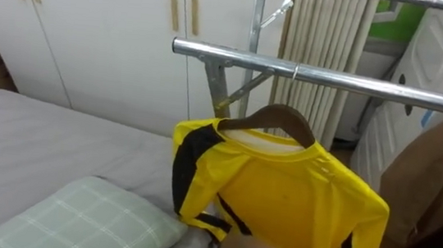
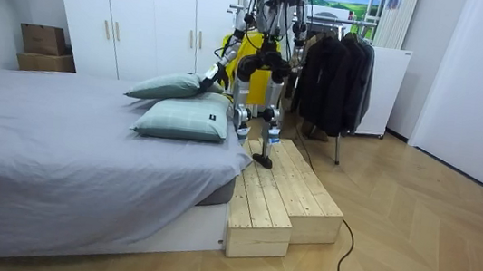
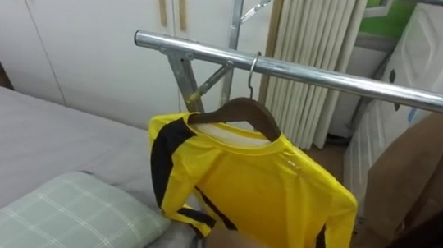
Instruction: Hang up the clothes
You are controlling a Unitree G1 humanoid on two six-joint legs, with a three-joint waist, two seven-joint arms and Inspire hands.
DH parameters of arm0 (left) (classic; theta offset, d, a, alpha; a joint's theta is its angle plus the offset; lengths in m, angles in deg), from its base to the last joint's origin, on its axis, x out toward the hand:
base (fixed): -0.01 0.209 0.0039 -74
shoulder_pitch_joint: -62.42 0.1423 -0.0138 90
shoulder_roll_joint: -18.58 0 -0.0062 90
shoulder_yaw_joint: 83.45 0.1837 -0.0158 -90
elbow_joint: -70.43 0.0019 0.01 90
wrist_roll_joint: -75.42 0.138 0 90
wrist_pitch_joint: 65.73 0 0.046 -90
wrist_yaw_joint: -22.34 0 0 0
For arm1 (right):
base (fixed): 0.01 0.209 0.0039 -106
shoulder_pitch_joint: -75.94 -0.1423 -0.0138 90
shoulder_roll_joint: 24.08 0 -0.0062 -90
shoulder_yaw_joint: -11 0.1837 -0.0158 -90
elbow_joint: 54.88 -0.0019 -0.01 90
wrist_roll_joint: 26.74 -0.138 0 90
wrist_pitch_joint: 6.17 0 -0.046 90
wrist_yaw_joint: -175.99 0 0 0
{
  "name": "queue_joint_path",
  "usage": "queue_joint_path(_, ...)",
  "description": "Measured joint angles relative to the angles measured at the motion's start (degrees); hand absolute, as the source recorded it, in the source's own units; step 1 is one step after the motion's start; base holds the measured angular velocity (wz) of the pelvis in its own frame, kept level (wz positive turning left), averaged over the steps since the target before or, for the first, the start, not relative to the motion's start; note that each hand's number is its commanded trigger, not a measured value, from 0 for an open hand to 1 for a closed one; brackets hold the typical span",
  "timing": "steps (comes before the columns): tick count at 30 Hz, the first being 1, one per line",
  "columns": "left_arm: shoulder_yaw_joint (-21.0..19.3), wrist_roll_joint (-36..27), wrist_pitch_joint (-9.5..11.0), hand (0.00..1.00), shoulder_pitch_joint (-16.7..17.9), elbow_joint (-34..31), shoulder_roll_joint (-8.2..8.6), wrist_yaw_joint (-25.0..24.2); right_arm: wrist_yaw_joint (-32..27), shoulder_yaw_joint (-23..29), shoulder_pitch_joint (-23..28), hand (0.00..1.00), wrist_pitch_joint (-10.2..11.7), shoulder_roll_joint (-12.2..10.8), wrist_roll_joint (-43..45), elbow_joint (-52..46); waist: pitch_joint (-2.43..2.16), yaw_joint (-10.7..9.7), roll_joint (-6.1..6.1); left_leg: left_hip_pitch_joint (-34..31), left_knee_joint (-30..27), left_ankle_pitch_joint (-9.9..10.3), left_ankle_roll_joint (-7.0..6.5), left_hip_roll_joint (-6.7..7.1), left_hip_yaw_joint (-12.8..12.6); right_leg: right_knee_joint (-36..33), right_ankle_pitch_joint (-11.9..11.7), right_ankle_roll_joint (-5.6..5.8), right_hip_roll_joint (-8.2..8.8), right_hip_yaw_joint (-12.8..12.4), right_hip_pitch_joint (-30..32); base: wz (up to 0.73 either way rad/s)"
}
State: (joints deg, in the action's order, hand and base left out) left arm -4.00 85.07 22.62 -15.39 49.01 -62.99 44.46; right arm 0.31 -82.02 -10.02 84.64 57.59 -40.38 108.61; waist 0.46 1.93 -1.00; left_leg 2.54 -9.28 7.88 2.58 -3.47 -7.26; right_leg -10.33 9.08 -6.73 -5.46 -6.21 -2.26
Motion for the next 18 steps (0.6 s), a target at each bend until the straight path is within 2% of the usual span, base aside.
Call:
queue_joint_path(3, 0.9, 1.4, -0.2, 0.00, 0.4, 0.2, 0.10, -0.1, 0.0, -0.4, -0.5, 0.00, -0.3, 0.1, 0.7, 0.0, -0.07, 0.3, 0.16, -2.1, -1.1, -0.1, 0.30, 0.00, 2.1, 0.7, 0.0, -0.46, 0.23, 2.9, 0.3, 0.51)
queue_joint_path(7, 0.5, 2.2, -1.7, 0.00, 0.6, 0.1, 0.71, -1.0, -0.1, -0.2, -0.7, 0.00, -0.9, 0.3, 2.8, 0.0, -0.23, 1.4, 0.35, -4.6, -2.6, -0.9, 0.76, -0.20, 1.5, 1.6, 0.2, -1.34, 0.69, 8.0, 0.2, 0.61)
queue_joint_path(8, 0.6, 2.0, -2.0, 0.00, 0.5, 0.0, 0.76, -1.7, -0.2, -0.2, -0.8, 0.00, -1.0, 0.4, 3.2, -0.2, -0.35, 1.4, -0.29, -5.7, -4.0, -1.1, 0.45, -0.44, -0.8, 1.7, 0.5, -1.77, 1.30, 11.2, 0.3, 1.09)
queue_joint_path(9, 0.6, 2.0, -2.2, 0.00, 0.4, 0.0, 0.97, -2.5, -0.5, -0.1, -0.8, 0.00, -1.1, 0.5, 4.3, -0.5, -0.31, 1.4, -0.19, -7.0, -8.4, 0.9, -0.61, -1.99, -6.3, 1.7, 1.1, -2.07, 1.51, 14.5, 0.2, 1.08)
queue_joint_path(10, 0.6, 1.9, -2.4, 0.00, 0.1, 0.0, 1.10, -3.0, -0.6, -0.2, -0.8, 0.00, -1.1, 0.6, 4.9, -0.7, -0.28, 1.4, -0.15, -7.5, -11.2, 2.3, -0.96, -2.98, -9.0, 1.7, 1.4, -2.24, 1.47, 16.2, 0.1, 1.23)
queue_joint_path(11, 0.6, 1.8, -2.8, 0.00, 0.0, 0.1, 1.29, -4.0, -0.8, -0.2, -0.8, 0.00, -1.2, 0.6, 5.6, -1.0, -0.19, 1.4, -0.07, -7.9, -16.0, 4.5, -1.63, -4.90, -13.4, 1.3, 1.9, -2.56, 1.41, 19.8, -0.1, 1.05)
queue_joint_path(12, 0.6, 1.8, -2.8, 0.00, -0.2, 0.0, 1.31, -4.5, -1.0, -0.1, -0.9, 0.00, -1.4, 0.5, 5.9, -1.0, -0.02, 1.5, 0.11, -7.9, -18.4, 5.4, -1.88, -5.66, -14.7, 1.2, 2.3, -2.68, 1.44, 22.0, -0.3, 1.44)
queue_joint_path(14, 0.8, 1.5, -2.9, 0.00, -0.8, -0.7, 1.47, -6.9, -1.9, 0.7, -0.8, 0.00, -2.3, 0.5, 7.5, -2.6, 0.09, 0.8, 0.17, -7.6, -27.9, 8.1, -1.86, -8.47, -16.5, 0.8, 4.0, -2.77, 1.47, 29.9, -0.8, 1.71)
queue_joint_path(15, 0.8, 1.4, -2.8, 0.00, -1.1, -0.8, 1.53, -7.3, -1.9, 1.2, -0.8, 0.00, -2.3, 0.5, 7.7, -2.9, 0.10, 0.5, 0.17, -7.3, -29.5, 8.7, -1.51, -8.99, -16.4, 0.4, 4.4, -2.74, 1.49, 31.7, -0.7, 1.84)
queue_joint_path(17, 0.9, 1.3, -2.1, 0.00, -2.3, -1.3, 1.58, -9.2, -2.0, 2.2, -0.5, 0.00, -2.1, 0.4, 7.4, -3.2, 0.16, -0.2, 0.41, -3.7, -30.8, 9.6, 0.03, -9.63, -16.6, 0.4, 5.3, -2.61, 1.47, 39.1, -0.7, 1.86)
queue_joint_path(18, 0.9, 1.3, -1.8, 0.00, -2.7, -1.3, 1.59, -9.3, -2.0, 2.8, -0.7, 0.00, -2.0, 0.4, 7.3, -3.1, 0.15, -0.2, 0.20, -1.3, -28.8, 10.1, 0.74, -9.50, -17.3, 0.4, 5.5, -2.49, 1.48, 41.9, -0.6, 1.49)
